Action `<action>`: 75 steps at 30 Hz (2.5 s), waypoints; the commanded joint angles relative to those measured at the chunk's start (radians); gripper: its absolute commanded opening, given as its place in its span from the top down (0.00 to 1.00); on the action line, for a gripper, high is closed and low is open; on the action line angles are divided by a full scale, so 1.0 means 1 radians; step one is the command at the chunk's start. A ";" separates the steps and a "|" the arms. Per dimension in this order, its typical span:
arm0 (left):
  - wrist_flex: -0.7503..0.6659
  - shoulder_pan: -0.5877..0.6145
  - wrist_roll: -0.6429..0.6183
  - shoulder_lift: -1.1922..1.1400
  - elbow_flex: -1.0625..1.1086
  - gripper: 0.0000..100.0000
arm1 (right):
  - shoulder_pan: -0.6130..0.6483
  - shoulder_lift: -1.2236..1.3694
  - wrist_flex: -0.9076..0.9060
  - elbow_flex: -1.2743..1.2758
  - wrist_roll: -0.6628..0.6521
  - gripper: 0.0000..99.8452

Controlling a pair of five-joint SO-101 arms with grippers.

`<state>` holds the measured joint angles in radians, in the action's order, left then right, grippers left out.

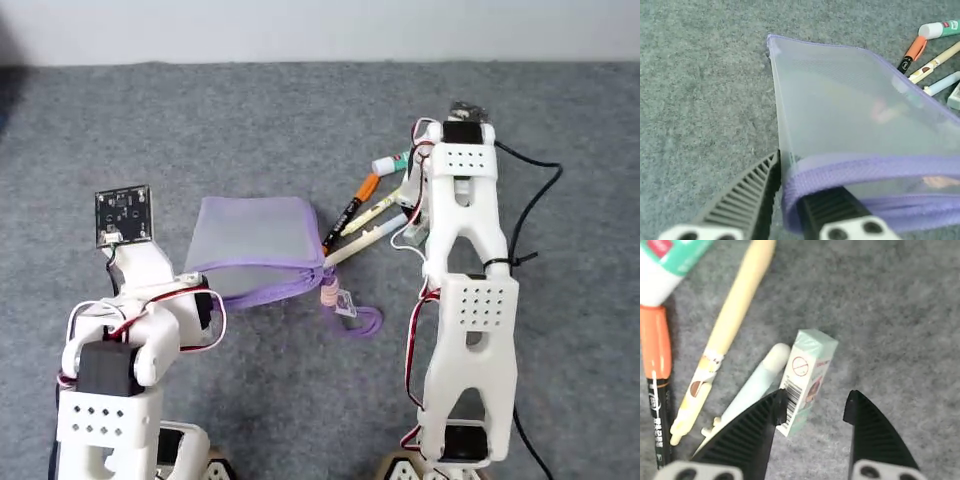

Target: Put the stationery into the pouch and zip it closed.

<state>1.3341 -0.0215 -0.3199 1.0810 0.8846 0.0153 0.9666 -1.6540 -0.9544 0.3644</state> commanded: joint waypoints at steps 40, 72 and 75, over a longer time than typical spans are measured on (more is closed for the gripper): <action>-0.044 -0.008 -0.011 -0.006 -0.019 0.99 | -0.059 -0.182 -0.147 -0.206 -0.224 0.99; 0.235 -0.144 -0.176 -0.382 -0.559 0.99 | 0.360 -1.623 0.059 0.796 -0.170 0.99; 0.235 -0.146 -0.189 -0.407 -0.559 0.99 | 0.446 -1.733 0.225 0.930 -0.170 0.99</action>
<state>1.5673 -0.1580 -0.4887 0.6958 0.3659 0.3897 -0.6598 -1.5742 -0.1105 0.1818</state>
